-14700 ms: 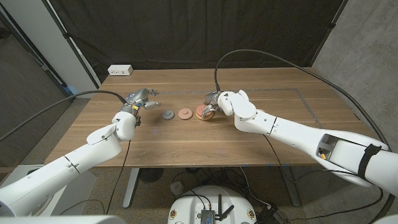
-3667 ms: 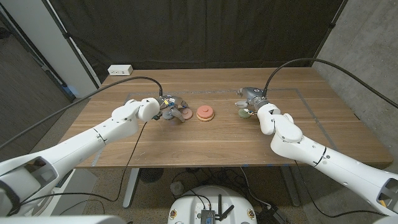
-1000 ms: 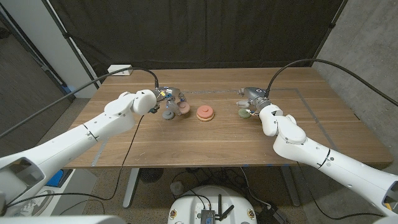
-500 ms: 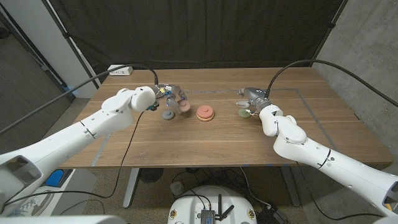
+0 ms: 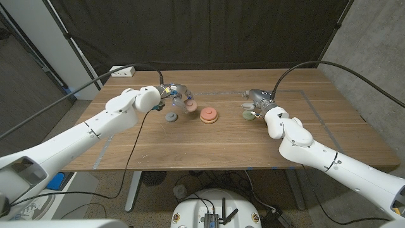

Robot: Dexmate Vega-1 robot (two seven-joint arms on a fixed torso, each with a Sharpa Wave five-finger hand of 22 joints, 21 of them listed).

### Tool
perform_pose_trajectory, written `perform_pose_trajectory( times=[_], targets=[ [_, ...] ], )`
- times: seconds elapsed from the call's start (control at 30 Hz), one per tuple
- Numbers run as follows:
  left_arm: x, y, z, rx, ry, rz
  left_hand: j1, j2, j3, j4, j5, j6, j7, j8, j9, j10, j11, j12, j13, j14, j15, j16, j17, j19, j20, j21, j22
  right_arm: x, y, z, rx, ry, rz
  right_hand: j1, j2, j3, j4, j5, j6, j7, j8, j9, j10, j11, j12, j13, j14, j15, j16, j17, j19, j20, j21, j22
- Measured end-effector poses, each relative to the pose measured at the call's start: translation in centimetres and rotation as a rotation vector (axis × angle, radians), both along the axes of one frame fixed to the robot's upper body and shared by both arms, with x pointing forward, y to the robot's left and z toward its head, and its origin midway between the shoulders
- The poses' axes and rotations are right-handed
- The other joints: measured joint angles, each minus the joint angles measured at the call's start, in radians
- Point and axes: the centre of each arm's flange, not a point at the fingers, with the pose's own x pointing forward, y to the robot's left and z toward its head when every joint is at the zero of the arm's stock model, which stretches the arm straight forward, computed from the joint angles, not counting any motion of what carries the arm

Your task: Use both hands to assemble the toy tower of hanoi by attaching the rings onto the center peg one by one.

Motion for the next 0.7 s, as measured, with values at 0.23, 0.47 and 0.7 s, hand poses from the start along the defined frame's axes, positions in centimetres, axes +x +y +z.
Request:
perform_pose_trajectory(
  times=[0.23, 0.47, 0.7],
  targets=[
    [0.2, -0.6, 0.0, -0.002, 0.0, -0.025, 0.0, 0.0, 0.0, 0.0, 0.001, 0.004, -0.004, -0.004, 0.0, 0.001, -0.001, -0.003, 0.0, 0.0, 0.0, -0.006, 0.0, 0.0, 0.0, 0.0, 0.0, 0.0, -0.2, 0.0, 0.005, 0.002, -0.003, -0.004, 0.004, 0.0, 0.0, 0.0, 0.0, 0.0, 0.0, 0.0, 0.0, 0.0, -0.004, 0.0, 0.0, 0.0, 0.0, -0.003, 0.0, 0.0, 0.0, 0.0],
    [0.7, -1.3, 0.1, -0.005, 0.002, -0.054, 0.0, 0.0, 0.0, 0.0, 0.003, 0.004, -0.005, -0.004, 0.0, 0.001, -0.001, -0.006, 0.021, 0.0, 0.0, -0.008, 0.003, 0.0, 0.0, 0.0, 0.003, -0.1, -0.4, 0.1, 0.009, -0.001, -0.006, -0.004, 0.004, 0.0, 0.0, 0.0, 0.002, 0.002, 0.0, 0.0, 0.007, -0.007, -0.004, 0.0, 0.0, 0.0, 0.0, -0.003, 0.0, 0.0, 0.0, 0.0],
    [1.3, -2.3, 0.2, 0.002, 0.008, -0.083, 0.004, 0.002, 0.0, 0.0, 0.003, 0.004, -0.005, -0.008, 0.0, 0.001, -0.001, -0.009, 0.021, 0.0, 0.0, -0.01, 0.002, 0.0, 0.0, 0.0, 0.002, -0.2, -0.6, 0.2, 0.011, -0.002, -0.012, -0.004, 0.004, 0.003, -0.003, 0.0, 0.002, 0.002, 0.0, 0.0, 0.007, -0.007, -0.004, 0.0, 0.0, 0.0, 0.0, -0.003, 0.0, 0.0, 0.0, 0.0]
  ],
)
